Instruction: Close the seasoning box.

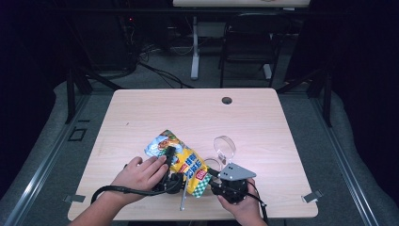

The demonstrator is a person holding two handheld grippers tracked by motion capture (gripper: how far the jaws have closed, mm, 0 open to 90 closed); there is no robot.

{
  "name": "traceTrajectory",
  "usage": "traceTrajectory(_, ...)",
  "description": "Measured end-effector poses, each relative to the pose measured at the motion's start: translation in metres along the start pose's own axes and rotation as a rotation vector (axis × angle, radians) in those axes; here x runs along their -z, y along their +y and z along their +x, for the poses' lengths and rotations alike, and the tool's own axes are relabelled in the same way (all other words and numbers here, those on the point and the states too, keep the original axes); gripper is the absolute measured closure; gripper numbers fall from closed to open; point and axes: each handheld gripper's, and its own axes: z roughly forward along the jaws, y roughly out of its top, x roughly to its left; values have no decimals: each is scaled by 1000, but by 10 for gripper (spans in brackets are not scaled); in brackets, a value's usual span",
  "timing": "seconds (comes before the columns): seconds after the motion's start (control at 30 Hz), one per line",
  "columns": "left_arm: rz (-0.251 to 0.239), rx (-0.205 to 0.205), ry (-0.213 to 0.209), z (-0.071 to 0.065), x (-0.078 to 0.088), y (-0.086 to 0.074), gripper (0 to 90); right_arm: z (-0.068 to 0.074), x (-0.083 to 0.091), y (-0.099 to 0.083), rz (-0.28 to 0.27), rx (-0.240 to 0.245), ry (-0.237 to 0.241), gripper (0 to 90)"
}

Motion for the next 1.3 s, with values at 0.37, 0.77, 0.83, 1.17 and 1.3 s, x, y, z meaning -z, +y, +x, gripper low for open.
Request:
traceTrajectory(0.37,-9,-4,-8,1,3,2,699,0,-2,0,10,14,-29,805)
traceTrajectory(0.77,-18,6,-23,5,5,3,714,-2,-1,0,2,16,-57,850)
traceTrajectory(0.83,-20,6,-24,5,5,3,714,-2,-1,0,-2,13,-56,853)
traceTrajectory(1.17,-23,-1,-25,7,6,5,717,-5,-2,-2,-7,-3,-49,858)
traceTrajectory(1.3,-21,-10,-25,8,6,5,717,-7,-3,-2,-10,-7,-46,859)
